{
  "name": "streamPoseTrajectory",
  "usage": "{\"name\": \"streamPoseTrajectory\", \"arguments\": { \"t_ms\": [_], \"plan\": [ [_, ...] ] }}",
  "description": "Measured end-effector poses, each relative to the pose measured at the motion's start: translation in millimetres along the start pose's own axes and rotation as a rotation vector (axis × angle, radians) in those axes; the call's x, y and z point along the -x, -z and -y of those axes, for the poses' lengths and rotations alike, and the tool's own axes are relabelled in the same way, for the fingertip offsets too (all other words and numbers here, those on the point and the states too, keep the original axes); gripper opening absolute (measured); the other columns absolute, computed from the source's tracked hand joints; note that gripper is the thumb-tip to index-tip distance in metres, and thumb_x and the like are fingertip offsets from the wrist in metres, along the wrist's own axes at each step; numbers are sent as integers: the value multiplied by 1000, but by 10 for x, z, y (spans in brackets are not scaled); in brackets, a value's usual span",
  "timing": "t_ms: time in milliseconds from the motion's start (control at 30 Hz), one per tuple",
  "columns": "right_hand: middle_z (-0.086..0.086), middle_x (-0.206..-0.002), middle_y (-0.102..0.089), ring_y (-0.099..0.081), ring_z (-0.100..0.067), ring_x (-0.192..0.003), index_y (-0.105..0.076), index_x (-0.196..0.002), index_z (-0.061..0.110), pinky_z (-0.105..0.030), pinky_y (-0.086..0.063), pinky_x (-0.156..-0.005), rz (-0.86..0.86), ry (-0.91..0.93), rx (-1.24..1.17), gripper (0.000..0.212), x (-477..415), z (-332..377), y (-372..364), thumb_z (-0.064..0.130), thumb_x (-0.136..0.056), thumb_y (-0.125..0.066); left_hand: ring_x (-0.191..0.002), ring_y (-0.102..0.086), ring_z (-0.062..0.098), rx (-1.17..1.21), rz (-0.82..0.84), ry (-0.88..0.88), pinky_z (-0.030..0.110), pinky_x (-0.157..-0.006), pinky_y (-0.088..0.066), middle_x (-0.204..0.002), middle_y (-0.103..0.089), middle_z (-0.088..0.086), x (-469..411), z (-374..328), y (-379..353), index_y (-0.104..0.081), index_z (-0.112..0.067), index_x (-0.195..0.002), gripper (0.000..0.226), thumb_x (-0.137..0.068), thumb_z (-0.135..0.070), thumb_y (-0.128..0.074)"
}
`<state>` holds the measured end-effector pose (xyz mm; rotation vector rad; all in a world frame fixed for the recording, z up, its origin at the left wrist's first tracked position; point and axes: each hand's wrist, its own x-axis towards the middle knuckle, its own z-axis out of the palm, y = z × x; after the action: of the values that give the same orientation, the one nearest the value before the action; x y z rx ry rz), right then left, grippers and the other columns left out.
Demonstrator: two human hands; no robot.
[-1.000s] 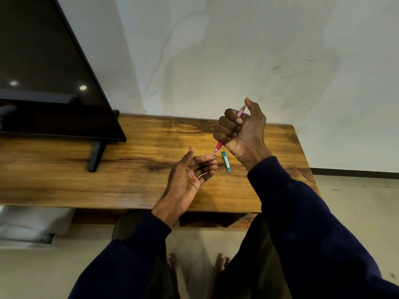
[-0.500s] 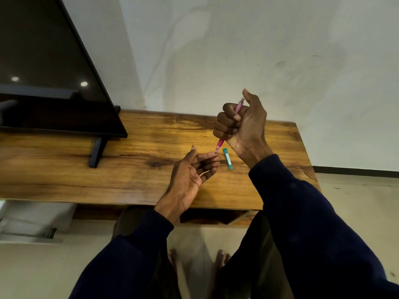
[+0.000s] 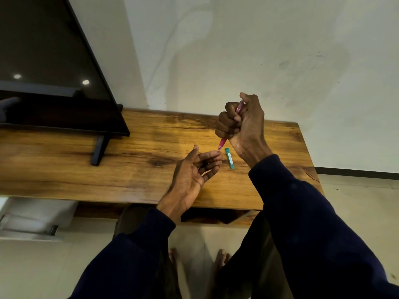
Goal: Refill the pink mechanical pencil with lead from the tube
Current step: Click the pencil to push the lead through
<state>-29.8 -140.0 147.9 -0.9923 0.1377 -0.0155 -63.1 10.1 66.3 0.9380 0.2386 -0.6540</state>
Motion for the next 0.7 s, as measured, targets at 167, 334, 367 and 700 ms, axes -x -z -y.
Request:
{"name": "streamPoseTrajectory", "arguments": {
  "t_ms": [167,334,367,700],
  "plan": [
    [8,-43,-20,-13,-10,-41,-29,-52,18,-26,-10,-48,-19,-26,-44,58,5,9,12,46,-103,-29,-98,-75,19,2,3,5,30,-85,-59,-117,-76,20,1,0,-2,-68,6,-124,54,-108,-40,-46],
    [7,-44,-17,-9,-11,-44,-32,-50,18,-22,-12,-47,-47,-51,-118,57,5,10,36,43,-101,-30,-95,-75,18,10,20,0,31,-86,-57,-112,-77,18,5,-13,-18,-70,3,-119,50,-107,-39,-47],
    [6,-46,-14,-8,-12,-45,-32,-49,18,-22,-12,-47,-54,-51,-127,57,6,15,41,42,-101,-30,-94,-75,17,10,24,1,31,-86,-57,-111,-77,17,5,-14,-19,-71,3,-118,49,-107,-39,-47],
    [5,-52,-10,-8,-12,-46,-32,-49,20,-22,-13,-47,-85,-67,-183,56,-8,29,91,42,-100,-30,-91,-76,17,25,30,0,33,-89,-56,-106,-78,16,17,-25,-59,-73,1,-111,47,-108,-38,-47]
  ]
}}
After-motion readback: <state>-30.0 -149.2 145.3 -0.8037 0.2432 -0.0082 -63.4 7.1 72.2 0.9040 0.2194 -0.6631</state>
